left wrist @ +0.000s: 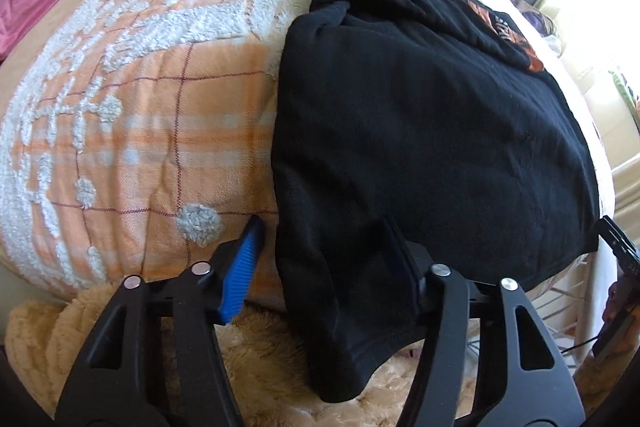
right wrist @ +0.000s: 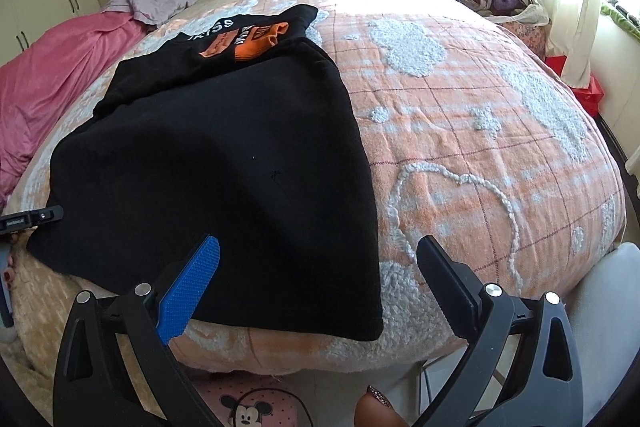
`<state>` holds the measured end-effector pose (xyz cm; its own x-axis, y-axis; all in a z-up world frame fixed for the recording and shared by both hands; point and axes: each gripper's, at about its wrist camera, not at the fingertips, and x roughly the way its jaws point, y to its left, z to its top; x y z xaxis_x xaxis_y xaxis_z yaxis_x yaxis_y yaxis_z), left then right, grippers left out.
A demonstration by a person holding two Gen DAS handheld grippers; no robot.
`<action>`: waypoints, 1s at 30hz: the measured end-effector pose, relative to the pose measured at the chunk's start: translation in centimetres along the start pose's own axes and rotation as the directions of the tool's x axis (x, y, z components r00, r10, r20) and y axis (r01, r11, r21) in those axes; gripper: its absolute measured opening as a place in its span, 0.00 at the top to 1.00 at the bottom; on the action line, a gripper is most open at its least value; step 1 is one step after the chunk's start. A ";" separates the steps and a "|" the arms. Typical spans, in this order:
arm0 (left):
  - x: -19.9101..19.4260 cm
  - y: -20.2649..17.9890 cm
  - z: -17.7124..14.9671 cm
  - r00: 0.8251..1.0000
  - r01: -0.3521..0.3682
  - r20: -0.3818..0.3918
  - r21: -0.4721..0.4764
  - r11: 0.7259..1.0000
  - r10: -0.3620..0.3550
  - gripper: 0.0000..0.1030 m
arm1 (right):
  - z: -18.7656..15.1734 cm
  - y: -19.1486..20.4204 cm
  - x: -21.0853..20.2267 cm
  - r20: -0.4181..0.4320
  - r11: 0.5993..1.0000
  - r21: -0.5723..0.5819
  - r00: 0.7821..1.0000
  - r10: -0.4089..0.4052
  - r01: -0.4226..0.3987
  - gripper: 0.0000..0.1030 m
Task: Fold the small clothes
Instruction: 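Close the left tool on one hem corner while the right tool grasps the other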
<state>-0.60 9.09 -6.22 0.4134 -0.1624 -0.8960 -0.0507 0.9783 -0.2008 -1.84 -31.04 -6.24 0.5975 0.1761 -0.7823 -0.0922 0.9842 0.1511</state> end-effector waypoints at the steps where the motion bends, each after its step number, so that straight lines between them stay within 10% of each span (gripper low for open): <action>1: 0.0 0.0 0.0 1.000 0.002 0.000 0.003 1.000 -0.002 0.57 | -0.1 -0.2 -0.1 -0.002 1.000 0.004 1.000 0.003 -0.003 0.05; 6: -0.1 0.1 -0.3 1.000 0.019 0.010 0.001 1.000 -0.019 0.63 | -0.6 -0.7 -0.4 -0.016 1.000 0.002 0.999 0.029 -0.029 0.05; 13: -0.6 0.5 -0.7 0.999 0.030 0.010 -0.004 1.000 -0.030 0.63 | -1.6 -1.2 -0.4 -0.063 0.998 -0.016 0.996 0.062 -0.063 0.49; 20: -0.8 0.6 -1.0 0.999 0.045 -0.011 -0.005 0.999 -0.045 0.58 | -2.2 -2.9 0.7 -0.060 0.988 0.071 0.988 0.141 -0.137 0.52; 25: -0.7 0.6 -1.2 0.999 0.045 -0.020 -0.005 0.999 -0.045 0.57 | -2.0 -2.9 -0.2 -0.050 0.982 0.043 0.982 0.184 -0.182 0.91; 30: -0.6 0.4 -1.3 0.998 0.042 -0.038 0.010 0.999 -0.042 0.57 | -1.5 -2.4 -1.5 -0.023 0.978 0.010 0.978 0.210 -0.209 0.92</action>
<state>-2.03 9.38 -6.26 0.3799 -0.2079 -0.9014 -0.0239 0.9719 -0.2342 -3.72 -33.63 -6.39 0.5463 0.3788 -0.7470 -0.2072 0.9253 0.3176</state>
